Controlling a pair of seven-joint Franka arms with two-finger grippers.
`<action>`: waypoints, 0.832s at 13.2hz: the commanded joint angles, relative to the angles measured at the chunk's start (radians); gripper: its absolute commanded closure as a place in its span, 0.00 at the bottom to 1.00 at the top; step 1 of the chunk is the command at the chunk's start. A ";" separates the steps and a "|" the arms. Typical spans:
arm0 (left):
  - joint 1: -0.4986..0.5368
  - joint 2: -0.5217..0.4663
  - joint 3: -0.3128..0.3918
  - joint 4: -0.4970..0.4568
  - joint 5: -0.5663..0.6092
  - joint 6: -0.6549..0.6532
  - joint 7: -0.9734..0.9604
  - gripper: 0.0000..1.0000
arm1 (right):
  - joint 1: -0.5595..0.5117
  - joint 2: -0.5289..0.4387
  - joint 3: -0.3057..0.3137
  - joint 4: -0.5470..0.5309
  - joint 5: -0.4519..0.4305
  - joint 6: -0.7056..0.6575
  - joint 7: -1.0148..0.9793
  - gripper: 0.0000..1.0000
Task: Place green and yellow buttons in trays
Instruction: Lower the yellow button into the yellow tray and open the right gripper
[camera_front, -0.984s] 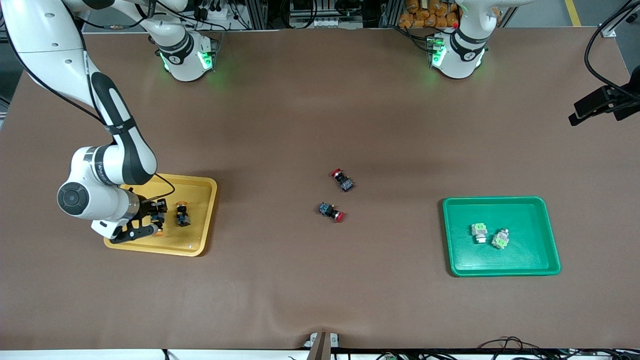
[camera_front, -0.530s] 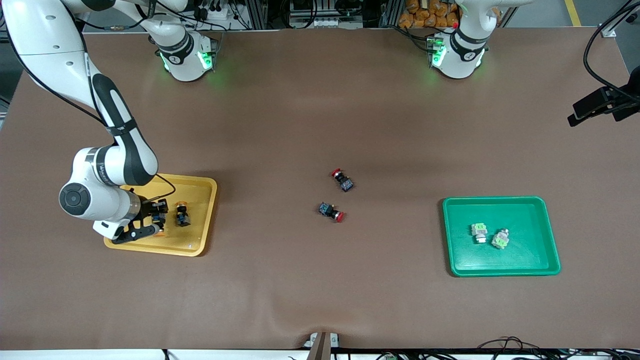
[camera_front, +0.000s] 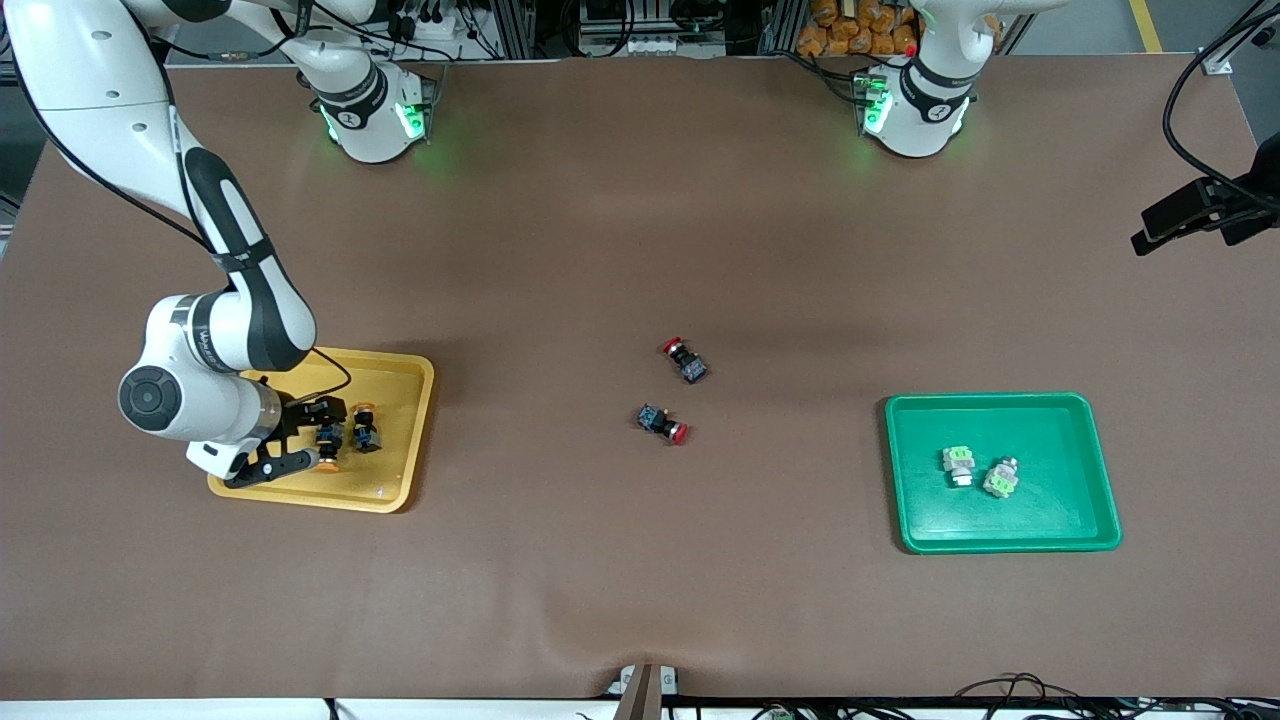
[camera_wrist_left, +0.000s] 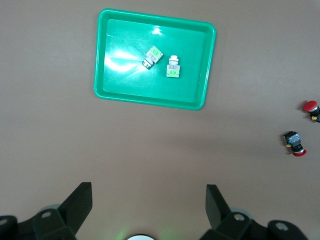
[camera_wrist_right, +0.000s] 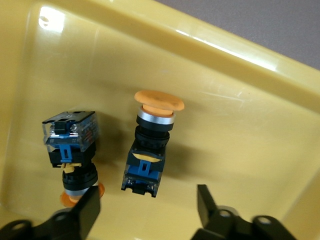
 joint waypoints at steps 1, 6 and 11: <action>-0.002 -0.003 -0.001 -0.005 0.008 0.004 0.009 0.00 | -0.013 -0.006 0.018 0.003 -0.016 -0.005 -0.007 0.00; -0.003 -0.003 -0.002 -0.003 0.006 0.004 0.010 0.00 | 0.004 -0.042 0.024 0.071 -0.004 -0.148 0.008 0.00; 0.003 -0.003 -0.002 -0.003 0.006 0.004 0.015 0.00 | 0.030 -0.063 0.022 0.260 -0.003 -0.402 0.040 0.00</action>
